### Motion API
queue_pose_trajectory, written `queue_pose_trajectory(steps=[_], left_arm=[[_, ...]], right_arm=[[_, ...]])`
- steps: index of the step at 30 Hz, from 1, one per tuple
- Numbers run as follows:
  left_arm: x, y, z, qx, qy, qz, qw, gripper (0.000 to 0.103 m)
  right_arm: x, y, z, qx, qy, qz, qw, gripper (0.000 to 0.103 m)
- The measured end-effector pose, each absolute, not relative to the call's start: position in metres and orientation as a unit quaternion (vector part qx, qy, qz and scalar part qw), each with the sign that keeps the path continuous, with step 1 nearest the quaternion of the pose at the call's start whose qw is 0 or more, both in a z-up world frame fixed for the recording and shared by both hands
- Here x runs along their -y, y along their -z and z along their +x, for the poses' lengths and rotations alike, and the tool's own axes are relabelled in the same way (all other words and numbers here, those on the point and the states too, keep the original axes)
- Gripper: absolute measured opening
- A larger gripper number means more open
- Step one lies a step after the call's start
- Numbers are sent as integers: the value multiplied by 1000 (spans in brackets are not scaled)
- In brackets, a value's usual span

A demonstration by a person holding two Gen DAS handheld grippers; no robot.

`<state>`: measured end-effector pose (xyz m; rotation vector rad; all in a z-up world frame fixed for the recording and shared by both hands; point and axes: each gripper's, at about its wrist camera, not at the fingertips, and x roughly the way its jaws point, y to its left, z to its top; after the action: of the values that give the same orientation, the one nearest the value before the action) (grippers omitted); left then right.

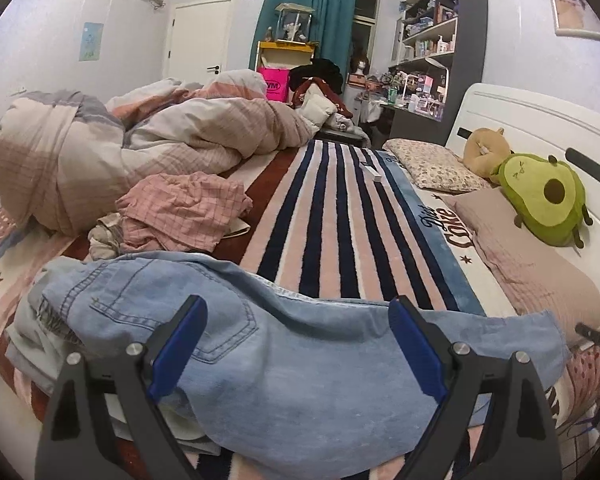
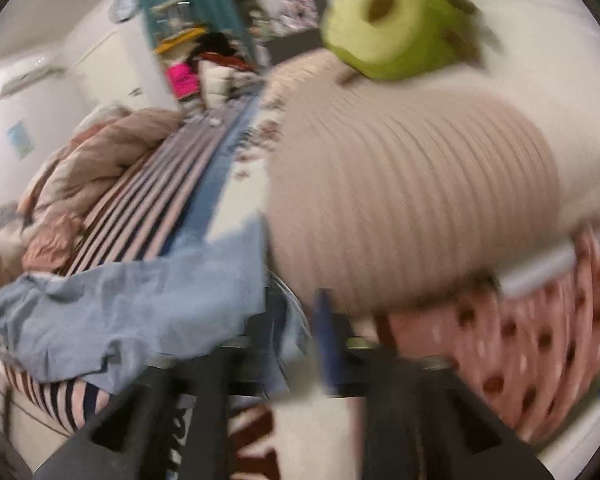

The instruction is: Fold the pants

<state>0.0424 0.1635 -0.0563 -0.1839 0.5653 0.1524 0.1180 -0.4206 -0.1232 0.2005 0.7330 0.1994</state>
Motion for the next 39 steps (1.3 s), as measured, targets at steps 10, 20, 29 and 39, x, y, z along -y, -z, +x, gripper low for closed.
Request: queue_pose_trajectory(steps=[10,20,29,39], left_arm=[[-277,81,22,-297,-208,-181,914,98],[-331,116,22,-288,-151,-321,889,80],[-301,88,26,-274,-148,-275,910,8],[-266,62,29,-236,-78,-219,944,6]], right_arm=[[348,117,154,-365,-178,75,911,62],[324,144,155,-401,-201,100,888,62],[303,134,155,-396,-231,92,884,62],[139,145,201,-424,-446,81,784,22]])
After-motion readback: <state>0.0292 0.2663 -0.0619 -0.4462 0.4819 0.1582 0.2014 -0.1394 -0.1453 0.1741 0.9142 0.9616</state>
